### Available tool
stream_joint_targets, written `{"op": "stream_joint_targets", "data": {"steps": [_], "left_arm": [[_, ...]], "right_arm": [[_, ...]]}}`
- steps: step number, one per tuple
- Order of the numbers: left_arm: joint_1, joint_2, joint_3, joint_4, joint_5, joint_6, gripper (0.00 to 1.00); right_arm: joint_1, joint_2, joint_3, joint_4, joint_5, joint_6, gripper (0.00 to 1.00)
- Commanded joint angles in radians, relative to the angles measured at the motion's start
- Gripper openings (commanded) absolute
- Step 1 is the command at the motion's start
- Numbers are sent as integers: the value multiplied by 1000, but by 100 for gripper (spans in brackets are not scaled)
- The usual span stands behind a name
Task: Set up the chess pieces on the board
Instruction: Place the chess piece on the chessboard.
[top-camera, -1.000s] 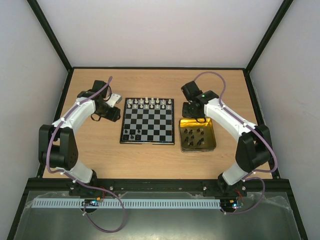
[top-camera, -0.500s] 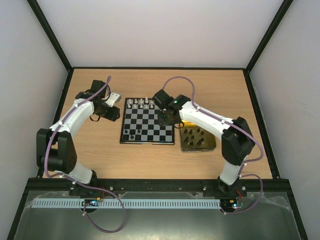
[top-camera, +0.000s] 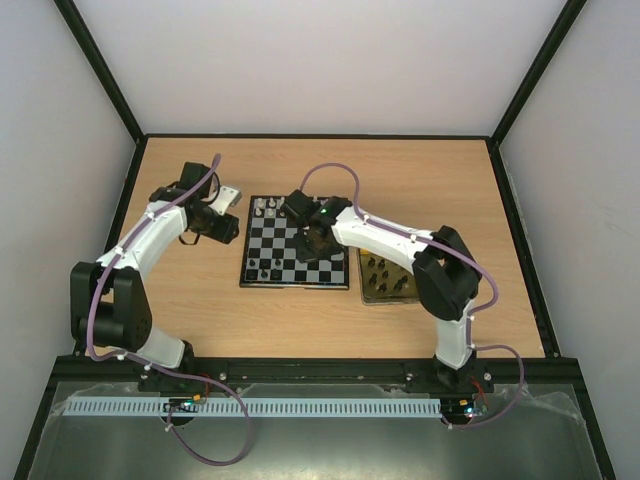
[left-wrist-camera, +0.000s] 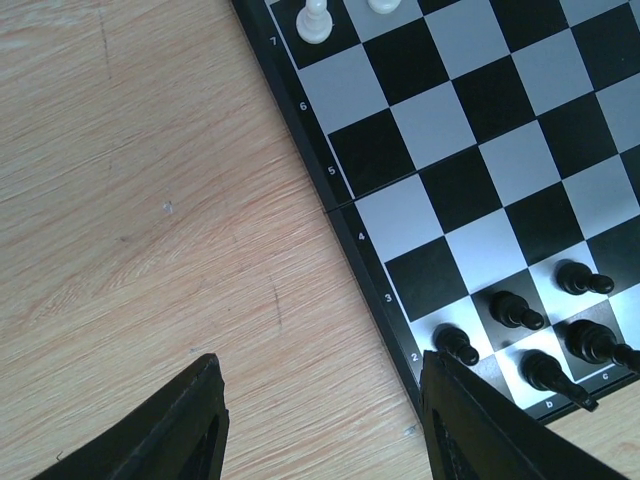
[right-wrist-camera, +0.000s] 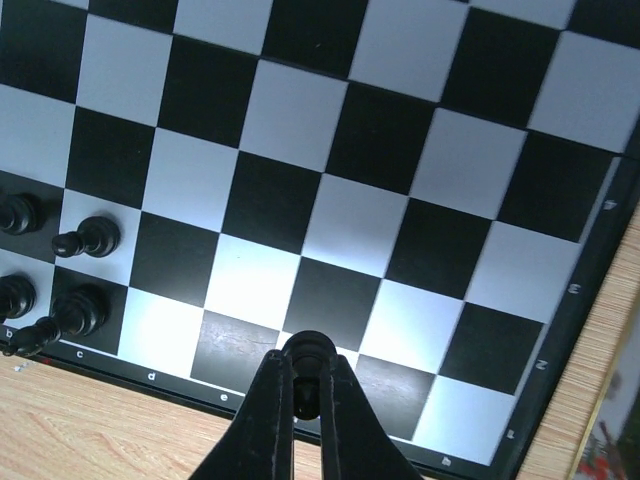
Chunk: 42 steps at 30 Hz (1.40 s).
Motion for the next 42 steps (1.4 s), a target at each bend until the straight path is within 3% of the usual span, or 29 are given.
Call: {"op": "stream_joint_targets", "data": {"steps": [1, 8, 15, 25, 42], "left_arm": [[5, -18, -23, 15, -19, -10, 55], [6, -8, -32, 40, -57, -17, 56], [34, 28, -42, 62, -93, -31, 72], [149, 113, 14, 50, -66, -76, 73], [154, 112, -5, 57, -72, -78, 73]], "right_arm": [[24, 55, 45, 0, -9, 0, 2], [44, 141, 163, -38, 3, -21, 2], [62, 182, 223, -63, 30, -29, 2], [88, 202, 229, -67, 47, -30, 2], [100, 239, 229, -53, 53, -34, 2]]}}
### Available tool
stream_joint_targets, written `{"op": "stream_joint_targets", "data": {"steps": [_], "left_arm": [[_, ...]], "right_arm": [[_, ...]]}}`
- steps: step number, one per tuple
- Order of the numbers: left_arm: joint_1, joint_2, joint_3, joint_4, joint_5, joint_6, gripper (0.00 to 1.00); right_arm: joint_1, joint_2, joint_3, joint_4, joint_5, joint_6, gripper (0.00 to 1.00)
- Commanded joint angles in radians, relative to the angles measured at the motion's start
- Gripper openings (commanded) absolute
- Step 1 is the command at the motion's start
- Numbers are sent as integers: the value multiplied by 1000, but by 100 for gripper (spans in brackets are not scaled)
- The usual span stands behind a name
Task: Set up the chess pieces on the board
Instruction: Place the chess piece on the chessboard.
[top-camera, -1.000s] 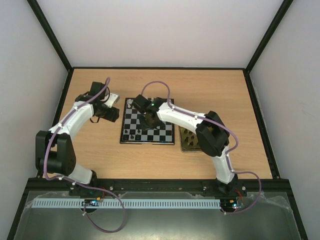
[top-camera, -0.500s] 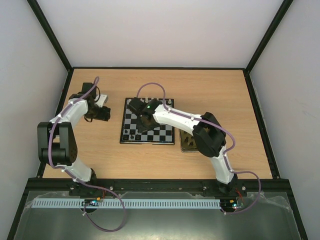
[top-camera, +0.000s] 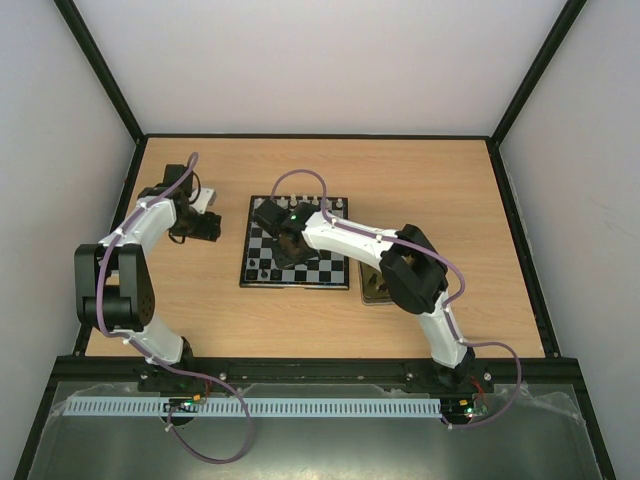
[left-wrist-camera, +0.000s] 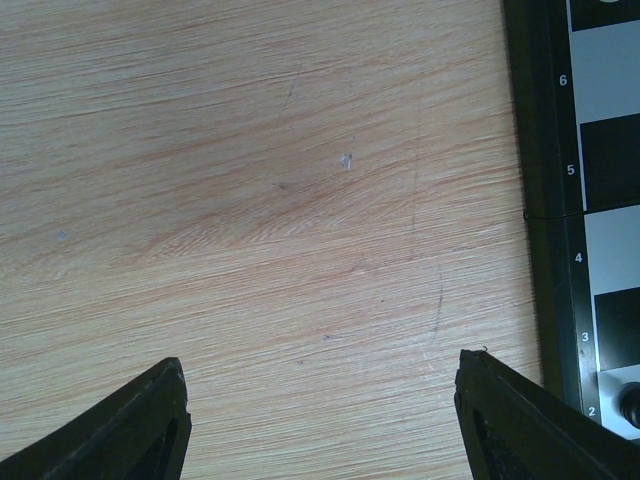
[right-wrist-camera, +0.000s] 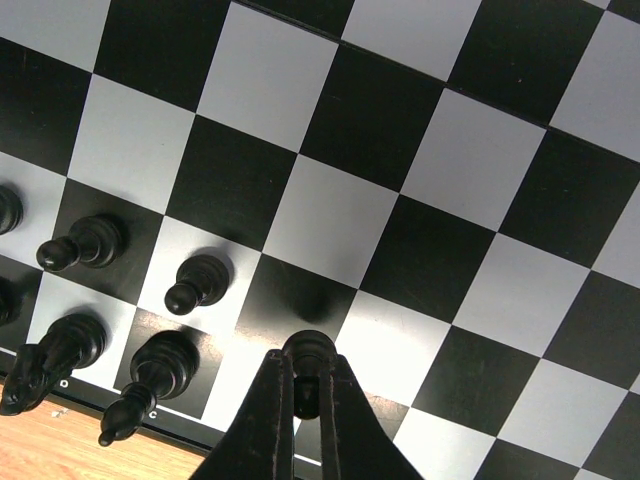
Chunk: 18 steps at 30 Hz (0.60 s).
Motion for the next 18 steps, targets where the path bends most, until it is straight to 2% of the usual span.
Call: {"op": "stream_joint_targets", "data": {"steps": [1, 18], "left_arm": [[-2, -3, 6, -3, 3, -9, 73], [5, -11, -6, -7, 9, -6, 73]], "right_arm": [[8, 26, 24, -22, 19, -9, 2], [8, 74, 69, -28, 24, -23, 2]]}}
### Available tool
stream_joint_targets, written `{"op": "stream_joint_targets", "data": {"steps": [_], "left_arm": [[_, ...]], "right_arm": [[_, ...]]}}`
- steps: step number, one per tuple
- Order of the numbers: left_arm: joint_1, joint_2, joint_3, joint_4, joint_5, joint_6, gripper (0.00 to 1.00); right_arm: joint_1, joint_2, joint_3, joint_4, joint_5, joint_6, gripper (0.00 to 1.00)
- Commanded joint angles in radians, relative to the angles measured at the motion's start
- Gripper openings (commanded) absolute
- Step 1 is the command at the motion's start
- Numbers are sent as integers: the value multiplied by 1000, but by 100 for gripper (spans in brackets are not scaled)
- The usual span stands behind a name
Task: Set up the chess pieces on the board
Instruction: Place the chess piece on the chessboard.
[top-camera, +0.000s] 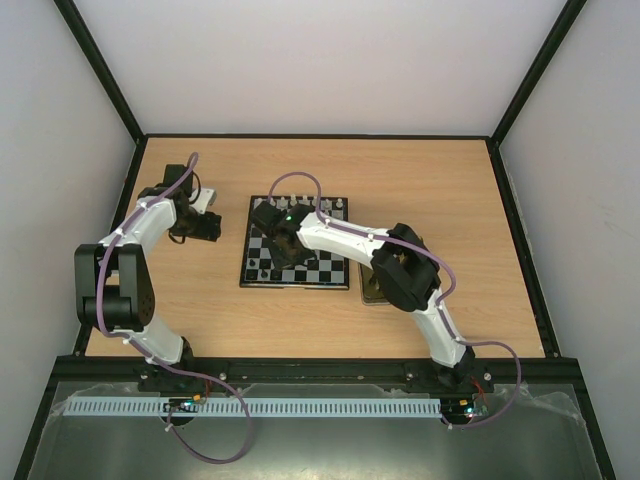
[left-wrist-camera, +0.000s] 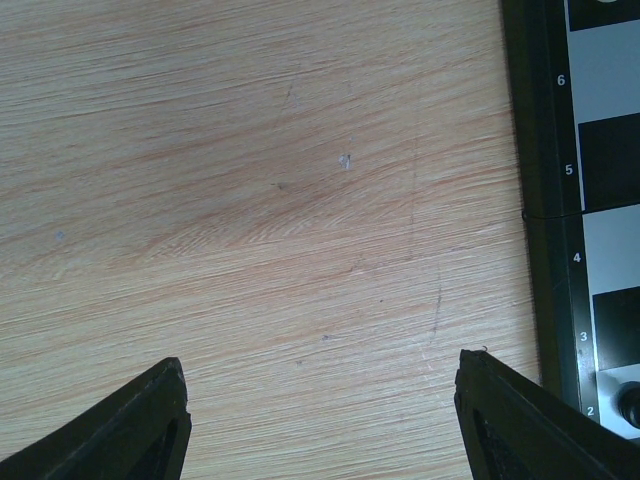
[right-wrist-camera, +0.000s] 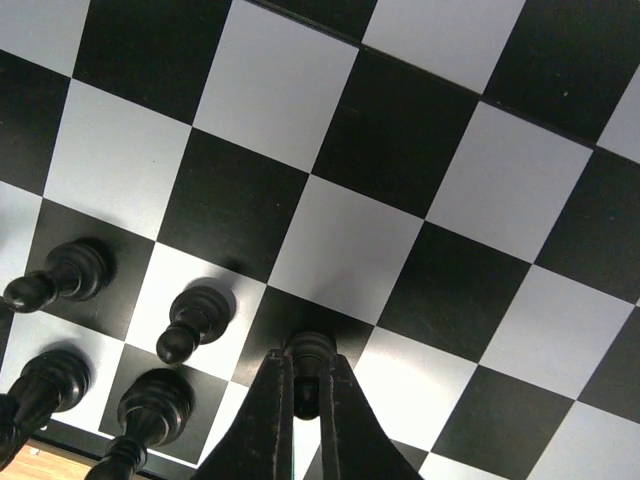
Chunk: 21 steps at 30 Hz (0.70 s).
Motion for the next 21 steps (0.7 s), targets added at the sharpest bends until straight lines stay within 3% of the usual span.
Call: {"op": "stream_joint_targets", "data": {"steps": [1, 8, 15, 21], "left_arm": [[5, -11, -7, -6, 8, -5, 73], [7, -7, -5, -6, 11, -3, 73], [7, -5, -3, -7, 23, -2, 73], [7, -9, -8, -7, 27, -1, 73]], "right_arm": [[8, 20, 38, -26, 24, -13, 2], [7, 26, 32, -27, 28, -15, 3], [7, 18, 29, -31, 40, -11, 13], [7, 12, 28, -34, 52, -13, 15]]}}
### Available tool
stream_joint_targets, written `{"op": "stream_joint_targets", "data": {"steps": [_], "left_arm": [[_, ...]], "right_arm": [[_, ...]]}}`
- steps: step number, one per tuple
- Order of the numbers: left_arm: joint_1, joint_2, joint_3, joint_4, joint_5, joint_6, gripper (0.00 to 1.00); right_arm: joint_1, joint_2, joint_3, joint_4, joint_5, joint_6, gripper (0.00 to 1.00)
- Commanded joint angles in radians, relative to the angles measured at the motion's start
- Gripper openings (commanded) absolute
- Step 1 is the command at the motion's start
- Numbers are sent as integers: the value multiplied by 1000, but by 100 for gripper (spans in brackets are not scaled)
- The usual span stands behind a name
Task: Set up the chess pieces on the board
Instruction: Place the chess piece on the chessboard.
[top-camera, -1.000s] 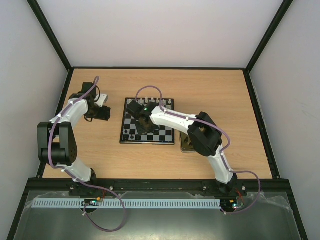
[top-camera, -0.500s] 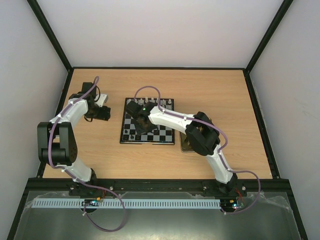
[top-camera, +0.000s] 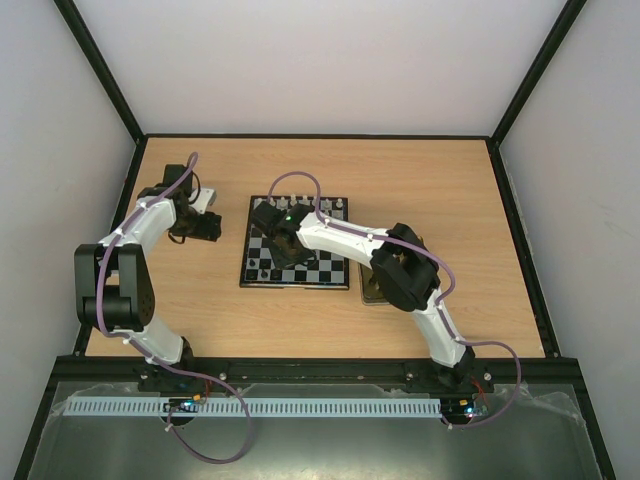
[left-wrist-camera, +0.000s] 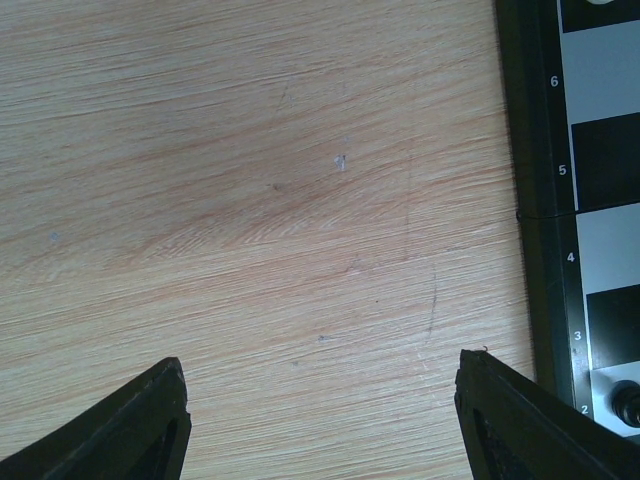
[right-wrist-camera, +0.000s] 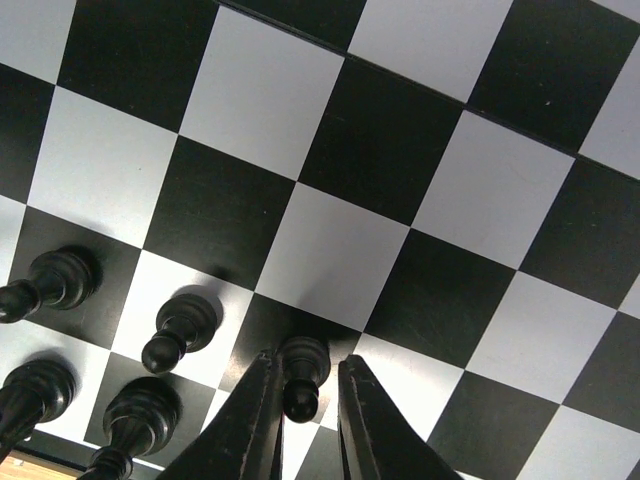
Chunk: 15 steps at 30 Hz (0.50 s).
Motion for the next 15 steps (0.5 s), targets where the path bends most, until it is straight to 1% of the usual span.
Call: {"op": "stream_joint_targets", "data": {"steps": [1, 8, 11, 15], "left_arm": [[5, -11, -8, -7, 16, -2, 73], [5, -21, -25, -8, 25, 1, 73], [5, -25, -25, -10, 30, 1, 73], [5, -26, -19, -15, 34, 3, 73]], "right_arm": [[7, 2, 19, -32, 35, -7, 17], [7, -2, 28, -28, 20, -6, 22], [7, -6, 32, -30, 28, -5, 24], [8, -14, 36, -31, 55, -3, 25]]}}
